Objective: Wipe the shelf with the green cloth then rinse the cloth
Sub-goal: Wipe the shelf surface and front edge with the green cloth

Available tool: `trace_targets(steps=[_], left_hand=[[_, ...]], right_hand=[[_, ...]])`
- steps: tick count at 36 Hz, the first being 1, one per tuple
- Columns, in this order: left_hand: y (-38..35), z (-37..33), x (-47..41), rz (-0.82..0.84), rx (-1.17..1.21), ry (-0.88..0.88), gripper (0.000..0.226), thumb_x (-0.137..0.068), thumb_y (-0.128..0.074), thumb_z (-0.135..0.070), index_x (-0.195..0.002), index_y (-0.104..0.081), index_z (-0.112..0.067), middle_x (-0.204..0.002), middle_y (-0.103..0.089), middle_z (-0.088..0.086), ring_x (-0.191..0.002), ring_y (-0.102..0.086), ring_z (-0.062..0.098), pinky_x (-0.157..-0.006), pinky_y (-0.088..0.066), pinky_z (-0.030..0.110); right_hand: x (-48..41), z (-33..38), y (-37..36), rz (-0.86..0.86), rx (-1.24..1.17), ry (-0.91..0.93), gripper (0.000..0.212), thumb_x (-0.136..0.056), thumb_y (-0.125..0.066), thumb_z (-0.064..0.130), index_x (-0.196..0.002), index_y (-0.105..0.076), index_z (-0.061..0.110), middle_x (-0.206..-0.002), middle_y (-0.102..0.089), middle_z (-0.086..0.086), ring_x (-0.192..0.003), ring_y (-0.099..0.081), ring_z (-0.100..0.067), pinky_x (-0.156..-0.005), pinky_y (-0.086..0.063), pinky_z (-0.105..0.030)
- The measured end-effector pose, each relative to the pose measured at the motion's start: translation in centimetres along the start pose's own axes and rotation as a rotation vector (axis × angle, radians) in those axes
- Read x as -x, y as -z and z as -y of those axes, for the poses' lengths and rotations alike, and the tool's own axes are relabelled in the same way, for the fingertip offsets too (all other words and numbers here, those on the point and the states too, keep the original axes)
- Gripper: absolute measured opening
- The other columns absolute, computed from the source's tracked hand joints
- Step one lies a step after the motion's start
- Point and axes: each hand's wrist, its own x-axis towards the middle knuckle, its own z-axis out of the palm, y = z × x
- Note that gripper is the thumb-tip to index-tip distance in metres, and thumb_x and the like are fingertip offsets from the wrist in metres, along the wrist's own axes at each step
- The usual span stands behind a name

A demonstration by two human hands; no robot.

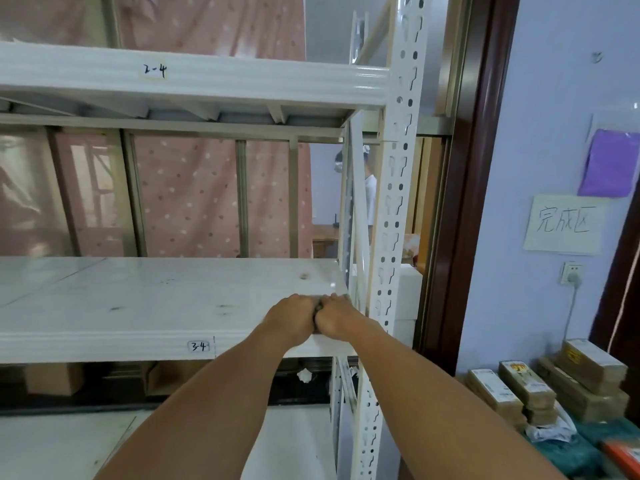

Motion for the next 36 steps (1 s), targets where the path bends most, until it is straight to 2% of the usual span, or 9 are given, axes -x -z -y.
trace_targets(steps=[10,13,17,21,23,26,28,31,36], left_hand=[[0.3,0.6,0.8,-0.034,-0.043,0.057,0.049,-0.091,-0.044,-0.018,-0.133,-0.055,-0.042,-0.112,-0.071,-0.002,-0.096,-0.065,0.022,-0.083,-0.056,0.041],[0.4,0.6,1.5,-0.055,-0.060,0.065,0.037,-0.092,-0.043,-0.017,-0.121,-0.063,-0.029,-0.106,-0.071,0.000,-0.094,-0.064,0.023,-0.082,-0.055,0.042],[0.0,2.0,3.1,-0.174,-0.129,0.045,0.026,-0.097,-0.040,-0.011,-0.109,-0.063,-0.011,-0.107,-0.066,0.006,-0.099,-0.060,0.024,-0.094,-0.049,0.039],[0.6,5.1,5.6,-0.317,-0.180,0.008,0.032,-0.101,-0.044,-0.023,-0.121,-0.064,-0.008,-0.121,-0.065,0.006,-0.110,-0.059,0.024,-0.095,-0.050,0.037],[1.4,6.7,7.3,-0.405,-0.240,-0.027,0.034,-0.100,-0.045,-0.030,-0.113,-0.069,-0.009,-0.111,-0.068,0.005,-0.099,-0.063,0.023,-0.086,-0.054,0.036],[2.5,9.6,10.1,-0.506,-0.327,-0.087,0.037,-0.097,-0.043,-0.035,-0.091,-0.072,-0.012,-0.090,-0.067,0.002,-0.081,-0.062,0.021,-0.072,-0.053,0.033],[3.3,12.0,12.1,-0.554,-0.333,-0.094,0.032,-0.095,-0.051,-0.034,-0.087,-0.072,-0.011,-0.087,-0.067,0.002,-0.077,-0.062,0.021,-0.068,-0.052,0.033],[3.9,15.4,14.7,-0.602,-0.411,-0.173,0.018,-0.087,-0.070,-0.024,-0.094,-0.074,-0.008,-0.092,-0.070,0.006,-0.079,-0.065,0.024,-0.066,-0.056,0.036],[5.1,20.0,17.3,-0.569,-0.436,-0.091,0.027,-0.091,-0.055,-0.017,-0.105,-0.073,-0.003,-0.099,-0.069,0.010,-0.085,-0.066,0.029,-0.071,-0.057,0.037]], right_hand=[[-0.4,0.3,0.4,0.120,0.042,0.020,0.034,-0.101,-0.050,0.017,-0.129,-0.059,0.000,-0.140,-0.054,-0.019,-0.133,-0.042,-0.035,-0.119,-0.024,-0.050],[-1.0,0.5,-0.1,0.108,0.088,0.012,0.049,-0.097,-0.048,0.032,-0.138,-0.054,0.007,-0.143,-0.050,-0.015,-0.133,-0.041,-0.035,-0.114,-0.028,-0.052],[-3.5,0.4,-2.7,0.034,0.067,-0.096,0.080,-0.081,-0.029,0.053,-0.152,-0.037,0.018,-0.155,-0.039,-0.012,-0.143,-0.031,-0.036,-0.117,-0.022,-0.056],[-0.5,1.6,-2.2,-0.034,0.025,-0.117,0.070,-0.098,-0.022,0.048,-0.159,-0.017,0.013,-0.162,-0.021,-0.018,-0.151,-0.017,-0.038,-0.124,-0.011,-0.051],[-0.9,1.4,-2.6,-0.039,0.024,-0.117,0.071,-0.101,-0.014,0.049,-0.161,-0.007,0.012,-0.166,-0.010,-0.017,-0.154,-0.008,-0.037,-0.125,-0.005,-0.050],[-2.9,1.1,-3.8,-0.048,0.034,-0.100,0.081,-0.090,-0.005,0.054,-0.161,-0.003,0.014,-0.168,-0.003,-0.016,-0.154,-0.003,-0.038,-0.124,-0.006,-0.055],[-2.8,1.7,-3.7,-0.034,0.033,-0.141,0.079,-0.092,-0.005,0.053,-0.161,-0.003,0.015,-0.169,-0.001,-0.015,-0.155,-0.002,-0.038,-0.124,-0.005,-0.055],[-1.9,3.2,-3.2,-0.037,0.039,-0.149,0.070,-0.102,-0.010,0.048,-0.162,0.003,0.015,-0.169,0.005,-0.014,-0.156,0.003,-0.035,-0.126,-0.002,-0.050],[-2.0,6.8,-3.1,0.001,0.001,-0.126,0.067,-0.105,-0.010,0.046,-0.162,0.005,0.015,-0.169,0.008,-0.012,-0.156,0.007,-0.033,-0.126,0.001,-0.048]])
